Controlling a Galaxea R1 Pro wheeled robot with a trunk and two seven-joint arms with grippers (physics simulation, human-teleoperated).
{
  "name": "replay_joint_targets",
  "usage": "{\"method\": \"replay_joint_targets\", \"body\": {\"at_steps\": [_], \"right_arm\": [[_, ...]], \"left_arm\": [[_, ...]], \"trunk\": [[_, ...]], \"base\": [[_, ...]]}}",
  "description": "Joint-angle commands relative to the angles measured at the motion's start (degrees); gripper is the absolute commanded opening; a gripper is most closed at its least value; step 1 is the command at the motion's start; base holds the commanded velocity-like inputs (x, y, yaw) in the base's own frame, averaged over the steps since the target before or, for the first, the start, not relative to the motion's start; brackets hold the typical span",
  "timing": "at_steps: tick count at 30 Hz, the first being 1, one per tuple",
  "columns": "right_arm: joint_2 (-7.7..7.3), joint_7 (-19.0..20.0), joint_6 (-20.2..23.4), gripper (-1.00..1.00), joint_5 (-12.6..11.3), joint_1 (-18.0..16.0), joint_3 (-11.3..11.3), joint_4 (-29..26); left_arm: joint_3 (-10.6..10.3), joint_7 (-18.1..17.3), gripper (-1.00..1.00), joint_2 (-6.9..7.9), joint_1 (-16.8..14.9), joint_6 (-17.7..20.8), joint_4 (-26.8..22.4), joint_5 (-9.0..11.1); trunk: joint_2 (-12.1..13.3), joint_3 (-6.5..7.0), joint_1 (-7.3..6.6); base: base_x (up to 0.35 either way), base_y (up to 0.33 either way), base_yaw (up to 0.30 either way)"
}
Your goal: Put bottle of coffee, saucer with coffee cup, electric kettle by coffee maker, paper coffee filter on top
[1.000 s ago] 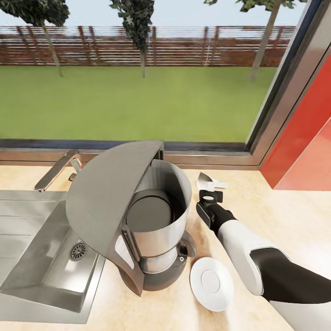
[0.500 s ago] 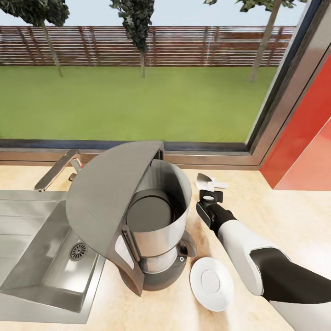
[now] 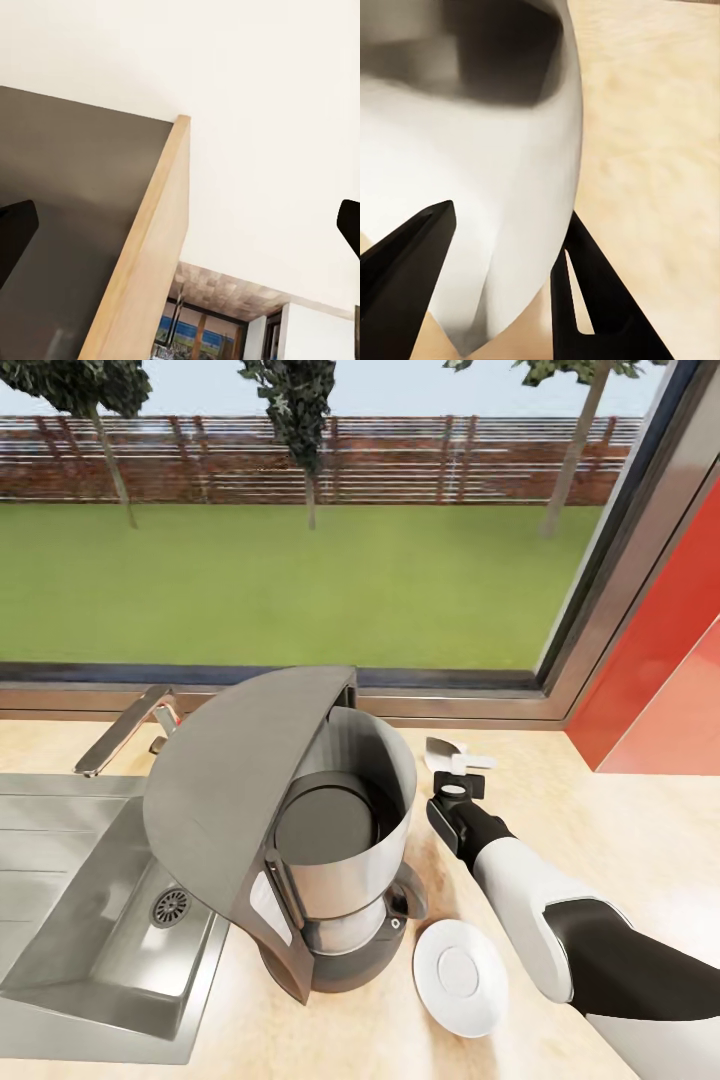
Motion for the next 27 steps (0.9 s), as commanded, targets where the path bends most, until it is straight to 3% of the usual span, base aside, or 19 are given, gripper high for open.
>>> {"method": "replay_joint_targets", "body": {"at_steps": [1, 27], "right_arm": [[-0.03, -0.39, 0.53, -1.00, -0.38, -0.02, 0.37, -0.09], [-0.02, -0.36, 0.62, -1.00, -0.40, -0.02, 0.24, -2.06]], "left_arm": [[0.38, 0.06, 1.00, 0.00, -0.03, -0.30, 0.08, 0.06], [0.39, 0.06, 1.00, 0.07, -0.03, -0.29, 0.08, 0.06]], "trunk": [[-0.09, -0.08, 0.03], [-0.09, -0.08, 0.03]], "base": [[0.000, 0.000, 0.000], [0.000, 0.000, 0.000]]}}
